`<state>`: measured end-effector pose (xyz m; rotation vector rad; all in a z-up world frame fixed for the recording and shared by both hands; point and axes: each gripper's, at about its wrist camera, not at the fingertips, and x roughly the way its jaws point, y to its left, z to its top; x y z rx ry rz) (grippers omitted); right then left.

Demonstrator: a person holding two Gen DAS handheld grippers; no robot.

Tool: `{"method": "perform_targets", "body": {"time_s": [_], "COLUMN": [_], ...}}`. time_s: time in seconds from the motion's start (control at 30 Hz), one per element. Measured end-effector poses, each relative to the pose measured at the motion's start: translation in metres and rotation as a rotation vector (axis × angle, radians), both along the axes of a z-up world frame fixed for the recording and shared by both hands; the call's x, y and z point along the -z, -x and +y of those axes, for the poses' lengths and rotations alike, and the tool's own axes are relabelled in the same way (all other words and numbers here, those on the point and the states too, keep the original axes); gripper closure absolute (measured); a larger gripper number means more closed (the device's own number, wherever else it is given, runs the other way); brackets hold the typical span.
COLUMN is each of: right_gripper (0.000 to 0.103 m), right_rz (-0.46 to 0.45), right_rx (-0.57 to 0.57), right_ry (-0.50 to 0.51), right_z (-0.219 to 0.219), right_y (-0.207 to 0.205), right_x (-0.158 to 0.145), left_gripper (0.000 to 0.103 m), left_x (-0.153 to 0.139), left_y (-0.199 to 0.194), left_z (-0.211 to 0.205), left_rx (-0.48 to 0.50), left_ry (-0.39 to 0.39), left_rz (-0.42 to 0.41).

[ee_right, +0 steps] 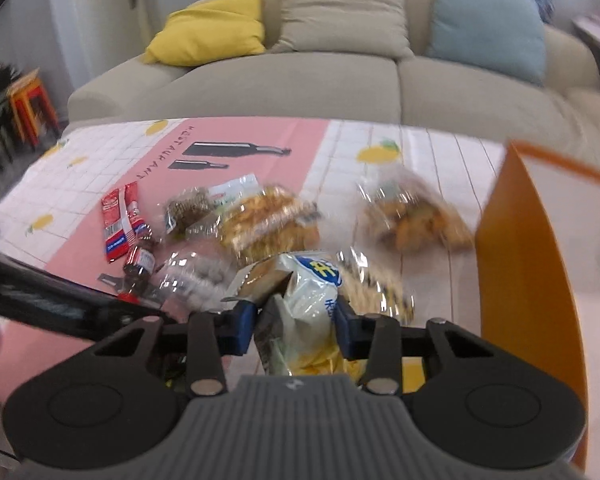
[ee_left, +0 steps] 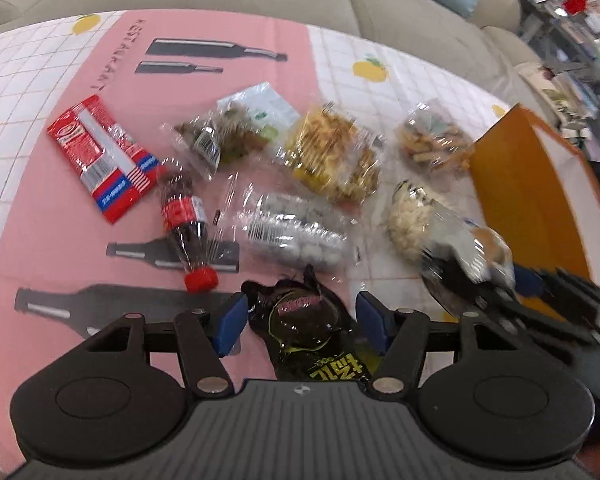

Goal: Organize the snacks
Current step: 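Grasp the dark chocolate pouch with left tool while right tool grasps blue-labelled chip bag, then carry both bags over the orange box and release them inside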

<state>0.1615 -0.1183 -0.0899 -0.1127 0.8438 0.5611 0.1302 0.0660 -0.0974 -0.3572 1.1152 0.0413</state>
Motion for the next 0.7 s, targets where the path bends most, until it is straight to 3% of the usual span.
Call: {"method": "perform_targets", "body": {"time_s": [0.23,0.3,0.7], "right_gripper": [0.064,0.064,0.064], "right_rz": [0.072,0.064,0.056], "right_rx": [0.057,0.053,0.036], "right_ry": [-0.028,-0.030,-0.032], "right_z": [-0.023,-0.024,-0.021], "right_y": [0.022,0.024,0.025], "right_x": [0.014,0.014,0.016], "left_gripper": [0.032,0.037,0.045], "left_x": [0.021,0.025,0.025], "left_y": [-0.002,-0.002,0.006], "left_z": [-0.013,-0.015,-0.032], "left_rx": [-0.036,-0.046,-0.009], "left_ry": [-0.025,-0.035,-0.121], "left_rz": [0.018,0.018,-0.055]}}
